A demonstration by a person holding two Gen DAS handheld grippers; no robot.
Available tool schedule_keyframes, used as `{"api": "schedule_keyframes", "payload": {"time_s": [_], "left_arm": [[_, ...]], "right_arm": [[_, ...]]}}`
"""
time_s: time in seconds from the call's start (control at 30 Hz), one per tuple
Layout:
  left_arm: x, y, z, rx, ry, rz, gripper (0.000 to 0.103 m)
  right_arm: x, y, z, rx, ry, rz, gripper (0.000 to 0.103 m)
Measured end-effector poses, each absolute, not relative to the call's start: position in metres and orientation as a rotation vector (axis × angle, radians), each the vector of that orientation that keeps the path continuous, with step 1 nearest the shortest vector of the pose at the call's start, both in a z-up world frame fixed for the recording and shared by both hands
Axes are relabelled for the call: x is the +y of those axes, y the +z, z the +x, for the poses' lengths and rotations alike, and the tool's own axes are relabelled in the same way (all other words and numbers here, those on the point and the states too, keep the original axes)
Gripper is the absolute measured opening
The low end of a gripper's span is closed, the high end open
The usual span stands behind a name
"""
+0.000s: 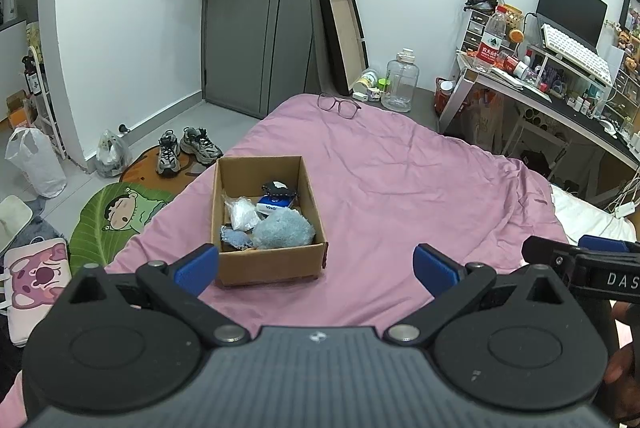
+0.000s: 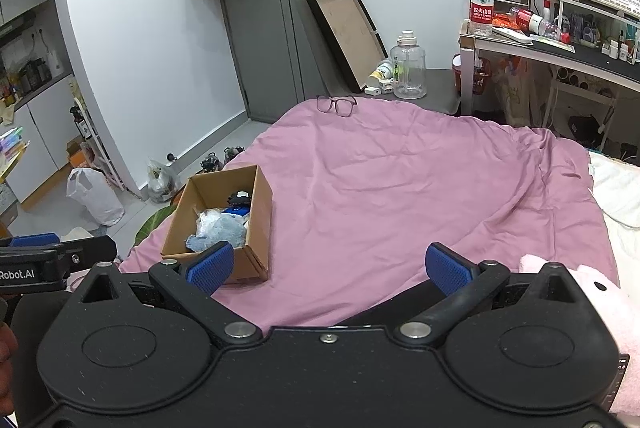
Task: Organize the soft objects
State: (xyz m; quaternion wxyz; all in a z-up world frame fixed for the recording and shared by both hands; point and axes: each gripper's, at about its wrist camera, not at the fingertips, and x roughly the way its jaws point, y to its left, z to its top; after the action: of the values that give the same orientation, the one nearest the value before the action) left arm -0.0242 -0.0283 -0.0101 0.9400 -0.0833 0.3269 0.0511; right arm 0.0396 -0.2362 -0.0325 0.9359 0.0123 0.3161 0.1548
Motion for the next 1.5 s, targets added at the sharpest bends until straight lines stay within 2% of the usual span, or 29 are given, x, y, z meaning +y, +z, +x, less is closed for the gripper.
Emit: {"api": "schedule_keyframes", "payload": {"time_s": [1.5], "left_arm": [[-0.0249,-0.0102,-0.0296,0.679,0.113,-0.181,0.103]], "right_arm": [[-0.2349,-0.0322,0.0388,0.652,0.335,0.029,0.103]]}}
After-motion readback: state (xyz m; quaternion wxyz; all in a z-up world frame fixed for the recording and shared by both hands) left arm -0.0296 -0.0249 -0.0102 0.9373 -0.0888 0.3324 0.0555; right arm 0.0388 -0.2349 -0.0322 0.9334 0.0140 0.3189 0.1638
